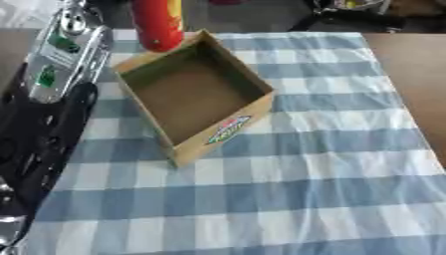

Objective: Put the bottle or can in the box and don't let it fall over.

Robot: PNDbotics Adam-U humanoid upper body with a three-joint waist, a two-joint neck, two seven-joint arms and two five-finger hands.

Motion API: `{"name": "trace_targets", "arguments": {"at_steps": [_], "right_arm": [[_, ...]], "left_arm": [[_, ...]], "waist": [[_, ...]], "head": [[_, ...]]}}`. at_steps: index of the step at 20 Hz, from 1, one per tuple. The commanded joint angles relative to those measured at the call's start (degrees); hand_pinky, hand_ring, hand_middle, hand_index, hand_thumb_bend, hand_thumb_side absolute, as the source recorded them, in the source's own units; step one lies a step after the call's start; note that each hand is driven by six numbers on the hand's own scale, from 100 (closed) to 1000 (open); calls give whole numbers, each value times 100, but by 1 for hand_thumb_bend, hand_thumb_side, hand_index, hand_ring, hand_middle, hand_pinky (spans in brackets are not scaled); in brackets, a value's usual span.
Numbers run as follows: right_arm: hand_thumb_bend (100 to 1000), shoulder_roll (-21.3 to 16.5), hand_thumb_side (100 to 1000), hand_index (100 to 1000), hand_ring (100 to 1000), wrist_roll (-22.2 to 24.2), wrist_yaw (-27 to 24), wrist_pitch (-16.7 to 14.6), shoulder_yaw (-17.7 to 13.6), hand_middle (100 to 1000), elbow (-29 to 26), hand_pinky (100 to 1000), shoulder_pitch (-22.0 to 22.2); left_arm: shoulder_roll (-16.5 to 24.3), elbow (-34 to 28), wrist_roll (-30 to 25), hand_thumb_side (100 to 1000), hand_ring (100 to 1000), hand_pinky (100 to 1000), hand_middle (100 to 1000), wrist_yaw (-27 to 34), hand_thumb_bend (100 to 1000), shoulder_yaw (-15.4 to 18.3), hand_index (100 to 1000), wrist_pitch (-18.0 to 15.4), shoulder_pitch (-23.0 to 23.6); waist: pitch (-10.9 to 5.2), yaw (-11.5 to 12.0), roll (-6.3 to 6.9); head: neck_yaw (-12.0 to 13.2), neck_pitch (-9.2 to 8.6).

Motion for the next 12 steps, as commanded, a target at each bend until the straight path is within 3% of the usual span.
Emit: {"name": "trace_targets", "arguments": {"at_steps": [1, 6, 10, 12], "right_arm": [[100, -78, 796, 771, 1000, 11, -25, -26, -29, 827, -104, 876, -64], [100, -33, 808, 771, 1000, -15, -21, -26, -37, 826, -104, 876, -63], [100, -8, 812, 771, 1000, -36, -12, -17, -42, 826, -104, 876, -51], [100, -6, 812, 771, 1000, -54, -2, -14, -54, 827, -104, 876, -28]], "left_arm": [[-92, 73, 57, 100, 582, 1000, 401, -245, 473, -15, 397, -134, -108], [-236, 450, 83, 100, 583, 1000, 402, -560, 452, -5, 397, -322, -60], [-353, 844, 81, 100, 604, 1000, 418, -474, 420, 12, 413, -469, -20], [-392, 1037, 60, 100, 630, 1000, 435, -413, 471, 4, 427, -558, 11]], "waist": [[-53, -46, 7], [18, -137, 31], [62, -178, 36], [73, -187, 42]], "head": [[61, -136], [125, -192], [151, -197], [146, -192]]}}
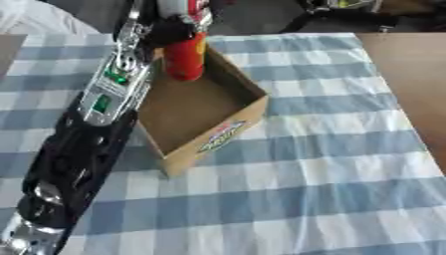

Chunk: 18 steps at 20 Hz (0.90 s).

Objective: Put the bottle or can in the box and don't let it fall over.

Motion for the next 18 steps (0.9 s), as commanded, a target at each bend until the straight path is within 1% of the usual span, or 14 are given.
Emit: {"name": "trace_targets", "arguments": {"at_steps": [1, 3, 4, 5, 6, 7, 8, 10, 11, 12, 13, 15, 18], "right_arm": [[100, -104, 812, 771, 1000, -43, 5, 1, -56, 826, -104, 876, -19], [100, -117, 809, 771, 1000, -54, 13, -4, -66, 826, -104, 876, -8], [100, -123, 809, 771, 1000, -58, 16, -7, -71, 827, -104, 875, -2], [100, -128, 809, 771, 1000, -62, 18, -9, -75, 827, -104, 875, 4], [100, -130, 809, 771, 1000, -64, 19, -10, -78, 827, -104, 875, 8], [100, -131, 809, 771, 1000, -66, 20, -12, -81, 827, -104, 875, 11], [100, -132, 808, 771, 1000, -69, 21, -14, -84, 827, -104, 875, 12], [100, -136, 807, 771, 1000, -70, 19, -22, -89, 826, -104, 875, 12], [100, -139, 806, 771, 1000, -70, 17, -25, -90, 826, -104, 875, 10], [100, -142, 805, 771, 1000, -70, 16, -29, -92, 826, -104, 875, 11], [100, -147, 805, 771, 1000, -71, 16, -31, -95, 826, -104, 875, 16], [100, -159, 803, 771, 1000, -75, 18, -35, -102, 826, -104, 875, 33], [100, -181, 801, 771, 1000, -80, 23, -41, -113, 826, -104, 875, 62]], "left_arm": [[-7, 233, -30, 100, 633, 1000, 436, 117, 472, 31, 428, -174, -60], [-14, 441, -68, 100, 701, 1000, 478, 158, 563, 33, 474, -296, -37], [-11, 532, -96, 100, 803, 1000, 560, 150, 676, 33, 535, -361, -29], [0, 616, -137, 100, 870, 1000, 594, 79, 773, 22, 564, -413, -25], [11, 686, -214, 100, 946, 1000, 649, -50, 870, 3, 606, -452, -25], [21, 752, -327, 100, 977, 1000, 687, -213, 901, -12, 639, -480, -23], [20, 811, -431, 101, 1000, 1000, 754, -356, 935, -3, 709, -508, -18], [8, 909, -562, 155, 1000, 1000, 832, -559, 1000, 41, 801, -557, 2], [13, 938, -598, 221, 1000, 1000, 859, -650, 1000, 57, 832, -578, 16], [27, 949, -607, 293, 1000, 1000, 864, -743, 1000, 73, 836, -592, 31], [44, 944, -597, 325, 1000, 1000, 865, -829, 1000, 89, 840, -598, 45], [91, 885, -569, 348, 1000, 1000, 872, -972, 1000, 120, 846, -598, 70], [209, 705, -558, 333, 1000, 1000, 865, -1103, 1000, 160, 835, -560, 124]], "waist": [[-78, -19, 1], [-76, -18, 5], [-76, -17, 6], [-76, -16, 8], [-77, -16, 10], [-79, -14, 11], [-79, -9, 11], [-80, 1, 8], [-83, 7, 6], [-88, 14, 5], [-95, 23, 3], [-112, 45, 3], [-147, 85, 3]], "head": [[9, -69], [16, -70], [19, -66], [21, -61], [22, -57], [19, -54], [13, -52], [-3, -53], [-12, -46], [-21, -37], [-32, -24], [-59, -2], [-116, 36]]}}
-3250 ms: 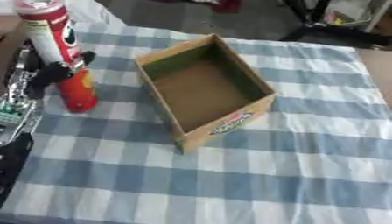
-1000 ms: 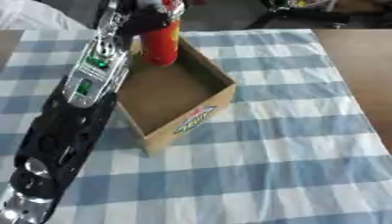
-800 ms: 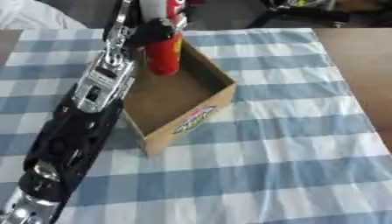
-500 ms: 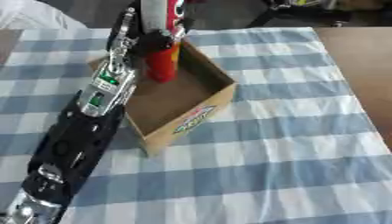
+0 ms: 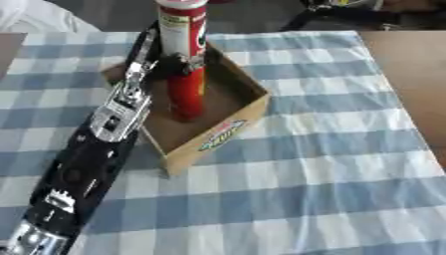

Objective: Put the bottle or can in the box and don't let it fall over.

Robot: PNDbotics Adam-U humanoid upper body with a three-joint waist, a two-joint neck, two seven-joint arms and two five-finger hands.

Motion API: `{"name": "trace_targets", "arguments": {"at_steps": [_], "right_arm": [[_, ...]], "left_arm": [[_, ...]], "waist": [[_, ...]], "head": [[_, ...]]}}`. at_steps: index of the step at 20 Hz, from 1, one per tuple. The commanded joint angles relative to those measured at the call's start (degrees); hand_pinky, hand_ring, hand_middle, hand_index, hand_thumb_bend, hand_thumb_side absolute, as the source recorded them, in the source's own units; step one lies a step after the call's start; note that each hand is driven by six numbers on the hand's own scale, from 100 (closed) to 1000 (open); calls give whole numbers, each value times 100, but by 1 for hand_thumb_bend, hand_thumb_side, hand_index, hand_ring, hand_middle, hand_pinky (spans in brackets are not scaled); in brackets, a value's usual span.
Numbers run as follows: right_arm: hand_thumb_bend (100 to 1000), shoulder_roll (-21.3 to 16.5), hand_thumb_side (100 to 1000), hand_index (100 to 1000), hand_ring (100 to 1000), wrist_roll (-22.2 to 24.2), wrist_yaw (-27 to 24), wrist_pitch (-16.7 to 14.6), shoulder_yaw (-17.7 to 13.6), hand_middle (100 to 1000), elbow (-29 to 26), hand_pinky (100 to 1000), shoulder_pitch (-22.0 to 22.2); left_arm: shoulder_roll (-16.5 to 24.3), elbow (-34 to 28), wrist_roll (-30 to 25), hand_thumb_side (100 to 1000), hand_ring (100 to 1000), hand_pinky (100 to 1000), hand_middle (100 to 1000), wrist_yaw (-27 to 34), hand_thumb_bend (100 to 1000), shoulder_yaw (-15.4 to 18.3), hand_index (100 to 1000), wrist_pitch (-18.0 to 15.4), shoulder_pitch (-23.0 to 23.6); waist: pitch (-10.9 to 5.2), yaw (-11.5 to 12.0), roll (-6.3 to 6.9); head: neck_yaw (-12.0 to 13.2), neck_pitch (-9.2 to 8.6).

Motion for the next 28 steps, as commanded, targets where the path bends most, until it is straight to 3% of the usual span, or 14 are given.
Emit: {"name": "trace_targets", "arguments": {"at_steps": [1, 8, 10, 11, 12, 19, 22, 28], "right_arm": [[100, -187, 801, 771, 1000, -28, 21, -13, -77, 826, -104, 875, 7], [100, -202, 789, 771, 1000, -119, 56, -88, -197, 826, -104, 874, 97], [100, -205, 786, 771, 1000, -155, 62, -116, -228, 826, -104, 874, 114], [100, -207, 782, 771, 1000, -171, 63, -128, -240, 827, -104, 874, 124], [100, -207, 786, 771, 1000, -185, 64, -137, -249, 827, -104, 874, 133], [100, -214, 771, 772, 1000, -230, 84, -190, -311, 826, -104, 874, 204], [100, -209, 774, 772, 1000, -244, 105, -214, -339, 826, -104, 874, 292], [100, -179, 788, 776, 1000, -305, 158, -174, -346, 834, -104, 874, 490]], "left_arm": [[264, -328, 8, 313, 1000, 1000, 863, -139, 1000, 97, 833, 42, -17], [756, -1633, 80, 253, 1000, 1000, 847, 117, 1000, 362, 826, 306, 593], [896, -2091, 137, 255, 1000, 1000, 802, 303, 1000, 504, 829, 433, 875], [961, -2329, 165, 343, 1000, 1000, 799, 400, 952, 581, 828, 479, 1016], [1026, -2568, 191, 250, 1000, 1000, 800, 477, 997, 662, 829, 508, 1163], [1404, -3967, 495, 218, 1000, 1000, 807, 674, 935, 1229, 821, 637, 2359], [1494, -4335, 694, 218, 1000, 1000, 811, 648, 931, 1466, 823, 692, 2864], [1592, -4428, 1240, 204, 1000, 1000, 848, 573, 914, 1939, 848, 549, 3798]], "waist": [[-163, 27, -11], [-181, 164, -32], [-179, 210, -39], [-177, 232, -44], [-174, 251, -50], [-250, 317, -79], [-302, 345, -76], [-362, 380, -59]], "head": [[-72, 33], [-204, 26], [-261, 50], [-313, 77], [-386, 113], [-692, 350], [-736, 398], [-760, 385]]}}
